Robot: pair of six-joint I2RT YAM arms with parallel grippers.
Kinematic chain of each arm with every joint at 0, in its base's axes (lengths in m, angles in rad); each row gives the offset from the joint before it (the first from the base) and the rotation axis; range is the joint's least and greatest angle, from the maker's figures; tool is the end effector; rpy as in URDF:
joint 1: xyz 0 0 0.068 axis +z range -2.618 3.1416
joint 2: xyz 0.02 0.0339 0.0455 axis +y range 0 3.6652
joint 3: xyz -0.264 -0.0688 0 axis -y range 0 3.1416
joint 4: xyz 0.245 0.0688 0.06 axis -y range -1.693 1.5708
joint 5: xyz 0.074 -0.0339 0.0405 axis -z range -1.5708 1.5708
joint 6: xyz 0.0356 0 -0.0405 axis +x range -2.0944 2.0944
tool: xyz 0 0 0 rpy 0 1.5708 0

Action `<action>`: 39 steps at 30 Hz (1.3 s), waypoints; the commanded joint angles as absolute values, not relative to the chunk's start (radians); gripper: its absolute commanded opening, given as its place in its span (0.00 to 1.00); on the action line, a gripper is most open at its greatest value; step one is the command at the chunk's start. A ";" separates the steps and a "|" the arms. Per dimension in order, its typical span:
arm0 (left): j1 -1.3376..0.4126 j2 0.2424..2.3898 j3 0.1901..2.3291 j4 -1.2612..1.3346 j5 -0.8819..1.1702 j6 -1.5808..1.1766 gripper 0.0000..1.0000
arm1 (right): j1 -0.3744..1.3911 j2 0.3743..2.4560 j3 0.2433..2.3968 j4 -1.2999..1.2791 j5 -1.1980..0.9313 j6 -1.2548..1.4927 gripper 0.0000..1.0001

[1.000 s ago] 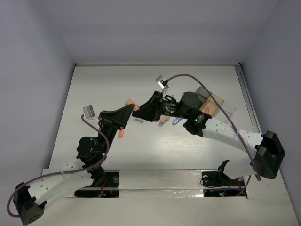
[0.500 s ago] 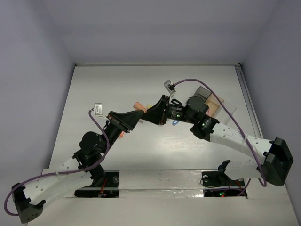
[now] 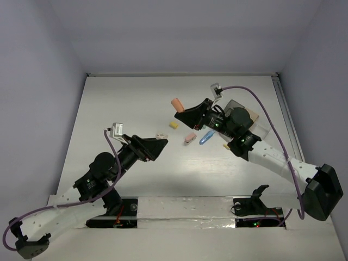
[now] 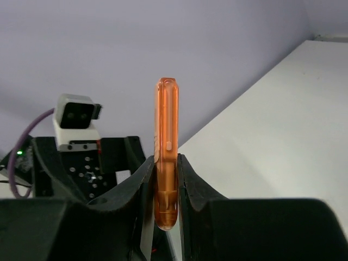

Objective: Sort the stationery into containers
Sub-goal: Place the pen in the storage box.

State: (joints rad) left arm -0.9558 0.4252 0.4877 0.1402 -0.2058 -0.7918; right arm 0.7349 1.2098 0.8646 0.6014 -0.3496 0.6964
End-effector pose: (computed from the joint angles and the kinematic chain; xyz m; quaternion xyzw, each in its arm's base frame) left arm 0.0792 -0.0995 0.3195 -0.0279 0.6330 -0.5495 0.5446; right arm 0.2007 0.1978 0.3613 -0.1492 0.5989 0.5917 0.5186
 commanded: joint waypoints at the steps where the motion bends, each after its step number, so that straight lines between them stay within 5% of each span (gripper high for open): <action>1: -0.960 0.402 0.561 0.089 -0.245 -0.736 0.99 | 0.687 1.178 0.836 0.623 -0.331 0.701 0.00; 14: -0.960 0.451 0.519 0.127 -0.206 -0.595 0.99 | 0.256 0.969 0.720 -0.087 0.027 0.609 0.00; 22: -0.960 0.517 0.437 0.264 -0.084 -0.557 0.99 | 0.097 1.081 0.684 -0.152 0.044 0.606 0.00; 39: -0.960 0.537 0.373 0.336 -0.046 -0.523 0.99 | 0.043 1.249 0.733 -0.109 0.046 0.646 0.07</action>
